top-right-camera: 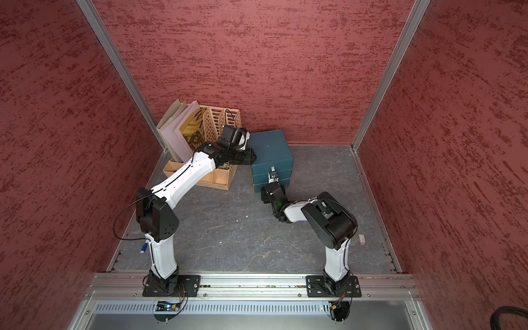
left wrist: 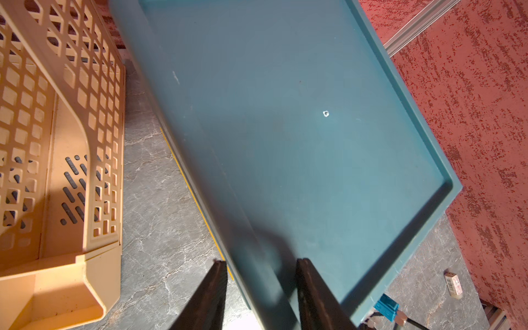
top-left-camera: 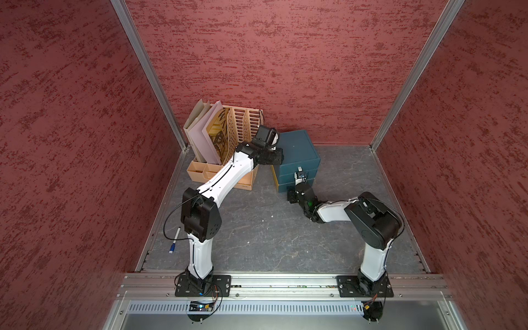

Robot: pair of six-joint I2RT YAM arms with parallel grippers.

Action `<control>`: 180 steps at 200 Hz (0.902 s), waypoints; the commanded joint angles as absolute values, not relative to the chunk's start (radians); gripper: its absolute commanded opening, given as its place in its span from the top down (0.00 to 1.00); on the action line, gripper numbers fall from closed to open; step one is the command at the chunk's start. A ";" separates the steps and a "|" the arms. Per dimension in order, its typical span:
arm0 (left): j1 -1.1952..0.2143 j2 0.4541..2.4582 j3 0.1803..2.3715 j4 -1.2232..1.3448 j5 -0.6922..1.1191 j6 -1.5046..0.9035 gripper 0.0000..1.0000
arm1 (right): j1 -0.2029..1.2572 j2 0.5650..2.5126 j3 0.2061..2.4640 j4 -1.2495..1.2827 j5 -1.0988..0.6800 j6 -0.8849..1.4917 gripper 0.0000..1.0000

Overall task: Place the transparent tape into the drawer according to color
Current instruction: Close the drawer in the storage box, then reset both arms

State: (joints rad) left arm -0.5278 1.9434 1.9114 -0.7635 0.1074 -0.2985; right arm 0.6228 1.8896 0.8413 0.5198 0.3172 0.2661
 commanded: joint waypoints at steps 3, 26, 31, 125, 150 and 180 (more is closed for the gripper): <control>-0.539 1.976 1.913 -0.813 0.128 -0.278 0.57 | 0.612 1.907 0.882 0.556 0.297 0.245 0.30; -0.538 1.974 1.912 -0.813 0.126 -0.276 0.57 | 0.612 1.905 0.878 0.558 0.302 0.248 0.29; -0.538 1.975 1.913 -0.812 0.125 -0.276 0.57 | 0.612 1.902 0.878 0.558 0.303 0.248 0.29; -0.531 1.893 1.868 -0.743 0.089 -0.278 0.20 | 0.614 1.713 0.771 0.445 0.258 0.336 0.02; -0.535 1.801 1.793 -0.691 0.055 -0.264 0.00 | 0.613 1.599 0.731 0.323 0.235 0.357 0.02; -0.534 1.646 1.609 -0.586 -0.010 -0.235 0.00 | 0.611 1.463 0.725 0.118 0.238 0.352 0.01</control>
